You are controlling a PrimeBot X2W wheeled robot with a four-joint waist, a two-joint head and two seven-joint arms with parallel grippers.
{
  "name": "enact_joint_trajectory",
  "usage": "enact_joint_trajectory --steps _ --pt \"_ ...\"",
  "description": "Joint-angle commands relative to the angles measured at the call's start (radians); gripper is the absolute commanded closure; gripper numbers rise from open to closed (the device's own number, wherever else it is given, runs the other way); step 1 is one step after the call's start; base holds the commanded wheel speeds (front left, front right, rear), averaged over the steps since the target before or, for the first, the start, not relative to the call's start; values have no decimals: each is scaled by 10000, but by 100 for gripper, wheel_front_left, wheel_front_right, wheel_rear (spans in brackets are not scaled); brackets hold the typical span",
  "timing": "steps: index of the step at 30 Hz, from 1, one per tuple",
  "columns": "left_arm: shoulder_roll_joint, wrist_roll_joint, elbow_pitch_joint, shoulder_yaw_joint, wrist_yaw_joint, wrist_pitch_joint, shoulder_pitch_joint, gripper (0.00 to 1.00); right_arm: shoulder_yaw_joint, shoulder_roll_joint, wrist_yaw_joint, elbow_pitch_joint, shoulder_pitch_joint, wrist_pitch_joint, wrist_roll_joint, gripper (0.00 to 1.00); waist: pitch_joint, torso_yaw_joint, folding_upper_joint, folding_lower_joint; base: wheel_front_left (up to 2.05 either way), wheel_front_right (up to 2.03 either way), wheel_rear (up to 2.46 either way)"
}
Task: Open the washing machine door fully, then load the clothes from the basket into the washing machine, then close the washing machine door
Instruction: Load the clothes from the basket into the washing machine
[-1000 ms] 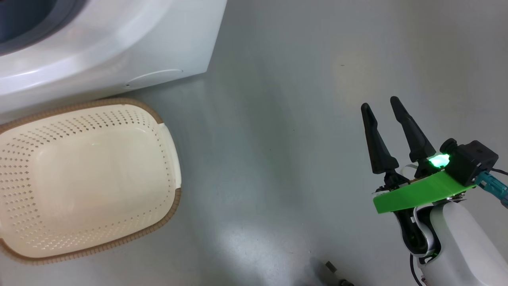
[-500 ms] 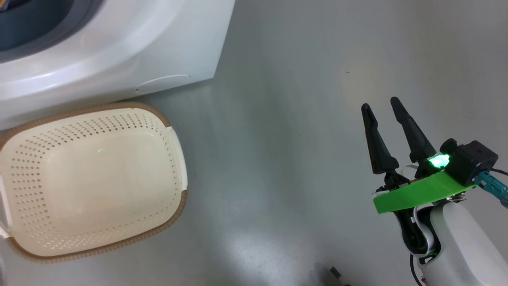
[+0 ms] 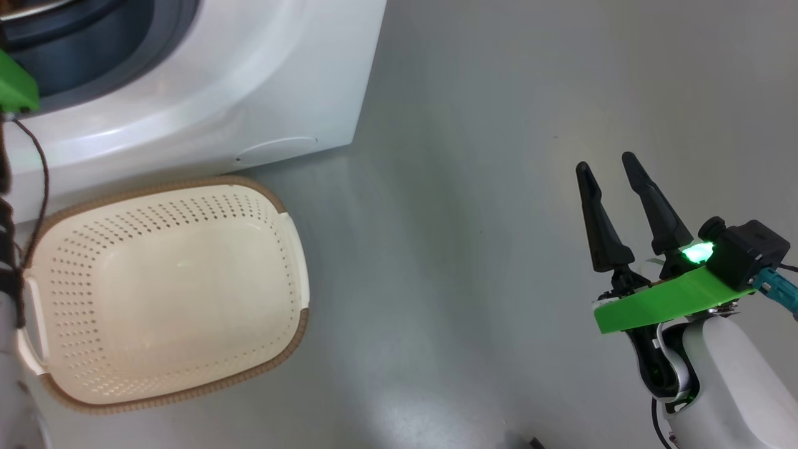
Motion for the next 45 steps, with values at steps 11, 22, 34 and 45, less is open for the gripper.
enact_joint_trajectory --steps 11,22,34,45 --pt "80 -230 -1589 450 -208 -55 1853 0 109 -412 44 -36 340 -80 -59 0 -859 435 0 0 0 0 0" --pt "-583 -393 -2995 954 -475 -55 4134 0 21 -660 44 208 763 -80 -57 0 -1939 846 0 0 0 0 0" --pt "-1275 -299 -4194 1366 -657 -55 6535 0 -300 -928 44 328 1452 -80 -71 0 -2863 1391 0 0 0 0 0" --pt "-1561 -157 -5233 1579 -730 -55 7991 0 -450 -1026 44 363 1857 -80 -71 0 -3398 1721 0 0 0 0 0"
